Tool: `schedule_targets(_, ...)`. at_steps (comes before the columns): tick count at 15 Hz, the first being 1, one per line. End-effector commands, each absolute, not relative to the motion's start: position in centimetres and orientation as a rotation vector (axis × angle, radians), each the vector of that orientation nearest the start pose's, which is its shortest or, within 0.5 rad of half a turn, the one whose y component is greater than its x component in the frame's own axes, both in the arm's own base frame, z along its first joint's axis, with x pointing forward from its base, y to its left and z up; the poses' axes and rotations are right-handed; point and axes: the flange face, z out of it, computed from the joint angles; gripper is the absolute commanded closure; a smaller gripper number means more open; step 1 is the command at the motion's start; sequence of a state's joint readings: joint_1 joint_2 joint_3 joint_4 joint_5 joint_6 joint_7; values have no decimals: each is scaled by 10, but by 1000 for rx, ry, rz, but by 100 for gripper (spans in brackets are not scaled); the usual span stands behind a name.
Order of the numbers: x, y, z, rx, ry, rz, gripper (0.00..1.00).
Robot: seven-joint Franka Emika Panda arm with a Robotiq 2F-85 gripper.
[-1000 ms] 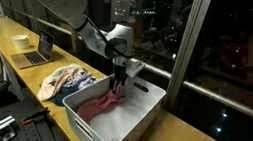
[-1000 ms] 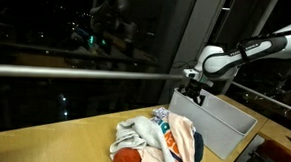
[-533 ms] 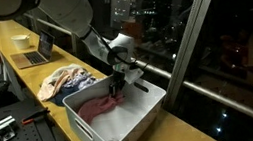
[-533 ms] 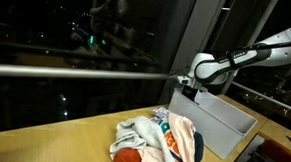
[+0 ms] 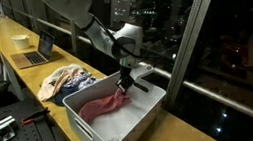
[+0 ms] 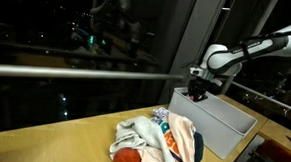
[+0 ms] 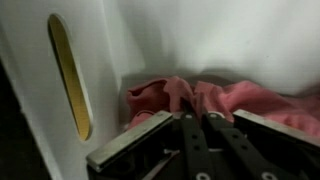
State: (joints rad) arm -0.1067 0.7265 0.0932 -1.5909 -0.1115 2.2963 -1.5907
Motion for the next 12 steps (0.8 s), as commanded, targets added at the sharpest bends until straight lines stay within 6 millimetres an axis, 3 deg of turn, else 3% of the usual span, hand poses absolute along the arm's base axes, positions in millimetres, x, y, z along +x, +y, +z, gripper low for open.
schedule_targets(1,662,-11,284,2225,2136,-3,99)
schedule_targets(6,628,28,389,2216,1966,106,99)
schedule_targets(12,580,108,522,2052,1817,240,99)
